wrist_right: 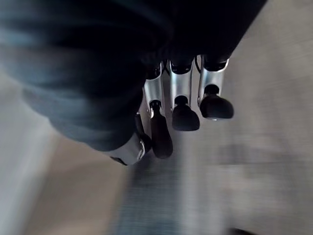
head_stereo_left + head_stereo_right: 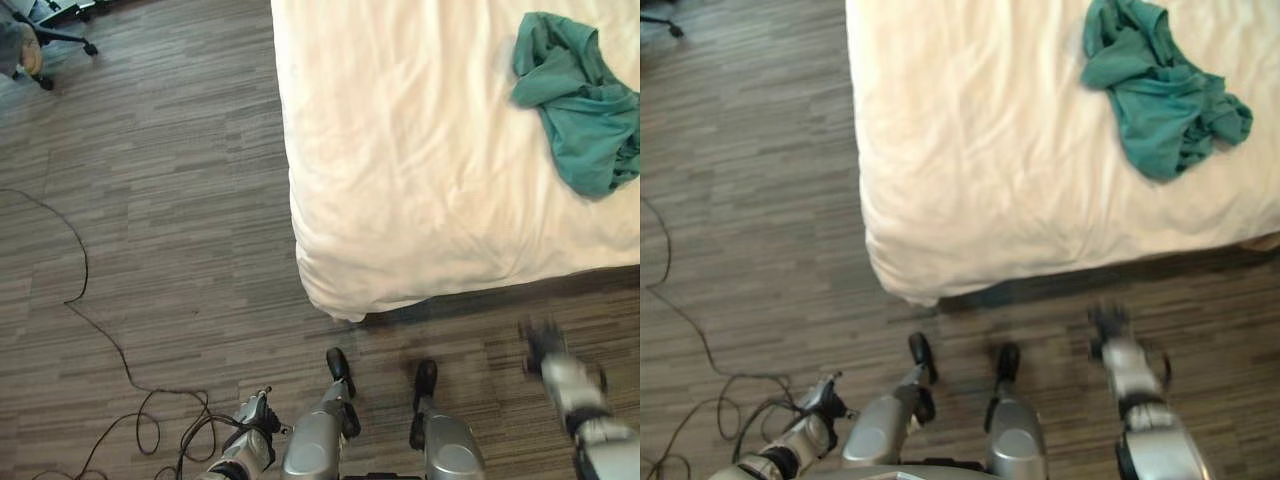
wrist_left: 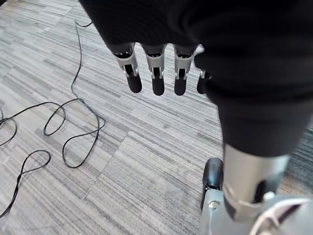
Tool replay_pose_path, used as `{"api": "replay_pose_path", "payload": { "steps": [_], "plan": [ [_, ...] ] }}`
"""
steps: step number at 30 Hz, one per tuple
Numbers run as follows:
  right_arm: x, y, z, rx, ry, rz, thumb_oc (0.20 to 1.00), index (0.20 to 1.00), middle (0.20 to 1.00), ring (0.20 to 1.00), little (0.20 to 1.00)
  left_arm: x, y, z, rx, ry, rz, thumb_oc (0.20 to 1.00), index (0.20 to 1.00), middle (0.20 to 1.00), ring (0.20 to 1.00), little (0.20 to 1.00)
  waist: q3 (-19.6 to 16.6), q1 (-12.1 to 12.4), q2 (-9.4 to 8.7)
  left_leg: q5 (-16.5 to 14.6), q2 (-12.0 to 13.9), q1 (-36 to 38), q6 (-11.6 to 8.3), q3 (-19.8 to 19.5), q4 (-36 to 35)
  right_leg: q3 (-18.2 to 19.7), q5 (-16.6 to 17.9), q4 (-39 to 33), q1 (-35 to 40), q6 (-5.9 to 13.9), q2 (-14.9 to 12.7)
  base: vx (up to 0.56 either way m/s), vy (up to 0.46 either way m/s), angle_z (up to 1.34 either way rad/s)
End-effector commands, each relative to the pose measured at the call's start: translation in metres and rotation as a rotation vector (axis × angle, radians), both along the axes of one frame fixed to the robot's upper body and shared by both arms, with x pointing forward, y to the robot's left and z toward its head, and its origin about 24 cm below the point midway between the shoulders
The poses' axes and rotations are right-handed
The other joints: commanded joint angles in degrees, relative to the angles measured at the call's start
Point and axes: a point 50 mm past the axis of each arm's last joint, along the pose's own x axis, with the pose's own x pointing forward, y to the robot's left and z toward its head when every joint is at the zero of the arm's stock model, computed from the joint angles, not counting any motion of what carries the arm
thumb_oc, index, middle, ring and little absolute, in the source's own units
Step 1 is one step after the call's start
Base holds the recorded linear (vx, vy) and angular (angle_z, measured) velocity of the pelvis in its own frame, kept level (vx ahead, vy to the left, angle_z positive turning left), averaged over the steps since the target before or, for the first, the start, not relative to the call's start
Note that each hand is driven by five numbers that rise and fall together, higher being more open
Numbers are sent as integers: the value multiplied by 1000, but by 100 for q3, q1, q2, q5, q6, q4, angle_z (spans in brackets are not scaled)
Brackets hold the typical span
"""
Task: Tidy up the quilt and then pick up the clothes from the bed and put them into the laundry hamper.
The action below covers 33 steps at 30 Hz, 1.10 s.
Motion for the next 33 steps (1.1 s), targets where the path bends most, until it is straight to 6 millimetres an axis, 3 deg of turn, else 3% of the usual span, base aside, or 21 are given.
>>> {"api": "replay_pose_path", "payload": {
  "steps": [1,5,6,7,8,11,12,14,16,17,18,19,20,21,25,26,27,28,30,31,33],
  "plan": [
    [-34,10,-21,43,137,22,200,200,200,200,200,11,21,9,64,-8,-4,1000,1000,1000,1000,1000,-51,-301,-455,-637,198,384,-492,-119,-25,333,-184,160,-495,510,-306,7,-57,-17],
    [-63,19,-35,85,215,6,200,200,200,200,200,18,27,13,63,-27,-8,1000,1000,1000,1000,1000,-122,-444,-532,-651,313,440,-492,97,-25,422,-229,269,-633,475,-186,-7,-65,-35],
    [-61,24,-37,90,235,42,1000,1000,1000,1000,1000,18,29,14,64,-24,-14,1000,1000,1000,1000,1000,-125,-407,-535,-686,507,540,-529,504,-25,-166,-250,534,-822,491,-282,-28,-44,-54],
    [-61,24,-37,90,235,42,1000,1000,1000,1000,1000,18,29,14,64,-24,-14,1000,1000,1000,1000,1000,-123,-396,-536,-690,508,547,-531,516,-25,-153,-258,550,-830,491,-282,25,-113,-117],
    [-59,27,-38,74,247,73,1000,1000,1000,1000,1000,12,29,12,60,-8,-12,1000,1000,1000,1000,1000,-228,-307,-523,-710,684,743,-616,1017,-25,-1272,-441,830,-715,410,-551,52,-76,-144],
    [-54,40,-41,66,259,149,1000,1000,1000,1000,1000,7,29,9,55,12,0,1000,1000,1000,1000,1000,-376,-297,-562,-596,805,889,-676,1306,-17,-1275,-614,828,-677,284,-383,151,-234,-217],
    [-53,47,-43,63,269,196,1000,1000,1000,1000,1000,1,30,7,57,26,8,1000,1000,1000,1000,1000,-529,-280,-594,-708,796,1040,-672,1104,9,-879,-646,584,-595,257,-77,259,-289,-155],
    [-57,52,-46,79,277,193,1000,1000,1000,1000,1000,-4,28,4,42,37,33,1000,1000,1000,1000,1000,-656,-324,-609,-909,812,1244,-684,990,347,-583,-608,169,-305,236,114,275,-313,-134],
    [-47,54,-43,73,248,219,1000,1000,1000,1000,1000,-3,26,4,20,13,72,1000,1000,1000,1000,1000,-604,-170,-684,-878,836,1082,-677,411,1316,-165,-693,-11,-32,116,385,185,-240,-153],
    [-47,55,-43,74,248,219,1000,1000,1000,1000,1000,-3,26,4,21,13,72,1000,1000,1000,1000,1000,-593,-160,-682,-909,861,1067,-689,411,1376,-156,-698,-15,-24,108,399,232,-292,-109],
    [-40,62,-43,77,237,248,1000,1000,1000,1000,1000,-1,21,3,-2,-6,98,1000,1000,1000,1000,1000,-603,55,-846,-1092,421,596,-387,-537,1926,262,-665,-24,53,-20,461,142,-163,-122],
    [-40,62,-43,77,237,247,1000,1000,1000,1000,1000,-1,21,3,-2,-6,98,1000,1000,1000,1000,1000,-601,56,-841,-1109,428,587,-386,-539,1951,261,-669,-20,53,-19,465,370,-150,-198],
    [-37,67,-44,68,244,287,1000,1000,1000,1000,1000,-2,16,2,-33,-15,127,1000,1000,1000,1000,1000,-627,237,-849,-1389,-60,312,-226,-1323,2208,851,-733,-9,179,-40,569,321,28,-192],
    [-34,70,-44,61,247,309,1000,1000,1000,1000,1000,-2,14,2,-33,-22,121,1000,1000,1000,1000,1000,-619,300,-832,-1375,-154,264,-227,-1553,2209,1084,-750,2,245,-51,601,437,44,-236],
    [-33,72,-44,51,258,338,1000,1000,1000,1000,1000,1,8,2,-55,-38,124,1000,1000,1000,1000,1000,-718,355,-814,-1331,-40,121,-245,-1533,1683,1537,-865,-132,499,42,549,340,81,-148],
    [-35,73,-45,43,272,359,1000,1000,1000,1000,1000,0,4,0,-66,-26,104,1000,1000,1000,1000,1000,-762,382,-732,-974,50,-73,-264,-1383,1249,1659,-953,-186,693,31,570,307,87,-70],
    [-35,73,-45,43,273,359,1000,1000,1000,1000,1000,-1,4,0,-66,-26,104,1000,1000,1000,1000,1000,-755,392,-739,-974,41,-46,-261,-1369,1231,1669,-964,-185,706,35,560,628,190,-53],
    [-37,73,-45,32,284,386,1000,1000,1000,1000,1000,-2,3,-1,-57,-8,61,1000,1000,1000,1000,1000,-762,463,-654,-527,11,-298,-322,-1267,722,1799,-1151,-212,991,3,642,330,107,-44],
    [-40,70,-45,23,298,393,1000,1000,1000,1000,1000,-3,2,-1,-46,11,23,1000,1000,1000,1000,1000,-820,514,-559,-306,-6,-494,-335,-1161,458,1891,-1434,-71,1274,-14,704,623,220,-44],
    [-43,70,-47,25,312,393,1000,1000,1000,1000,1000,-8,5,-3,-43,30,27,1000,1000,1000,1000,1000,-871,549,-570,-359,-81,-397,-249,-1158,371,1930,-1643,172,1410,13,678,749,256,-54],
    [-45,71,-48,34,313,386,1000,1000,1000,1000,1000,-8,5,-3,-43,38,27,1000,1000,1000,1000,1000,-939,567,-567,-382,-135,-291,-158,-1152,307,1936,-1636,518,1393,48,689,435,128,-70]
  ]
}}
